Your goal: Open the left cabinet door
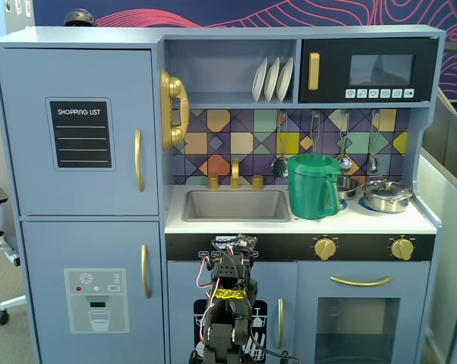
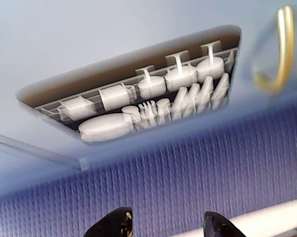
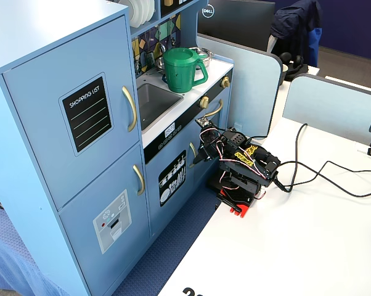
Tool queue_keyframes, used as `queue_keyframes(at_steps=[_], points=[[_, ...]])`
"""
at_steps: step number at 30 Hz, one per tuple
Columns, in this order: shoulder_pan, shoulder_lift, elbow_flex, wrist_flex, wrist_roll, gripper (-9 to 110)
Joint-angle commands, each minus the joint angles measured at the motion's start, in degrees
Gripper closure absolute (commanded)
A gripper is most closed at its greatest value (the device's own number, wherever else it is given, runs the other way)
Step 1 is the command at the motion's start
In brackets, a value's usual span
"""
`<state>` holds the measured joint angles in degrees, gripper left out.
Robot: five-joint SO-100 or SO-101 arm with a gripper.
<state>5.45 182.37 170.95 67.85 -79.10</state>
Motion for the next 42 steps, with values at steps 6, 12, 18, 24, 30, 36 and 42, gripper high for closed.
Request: queue_keyframes(at_steps=[6,12,18,24,30,36,42], points=[[1.58,-0.35,-6.33,-5.89,-1.85,92],[1.85,-0.35,-10.37,-7.47,-2.81,92],[1.85,-0.35,-14.68,-9.93,-4.22,92],[1.85,-0.35,-20.04,-12.22,-4.75,92],[0.62,-0.35,-24.35,-14.77,-5.1,93],[-0.88,-0.35,-27.95,-15.82,-5.36,93],[-1.32,-0.35,-30.67,-18.37,-7.65,92]])
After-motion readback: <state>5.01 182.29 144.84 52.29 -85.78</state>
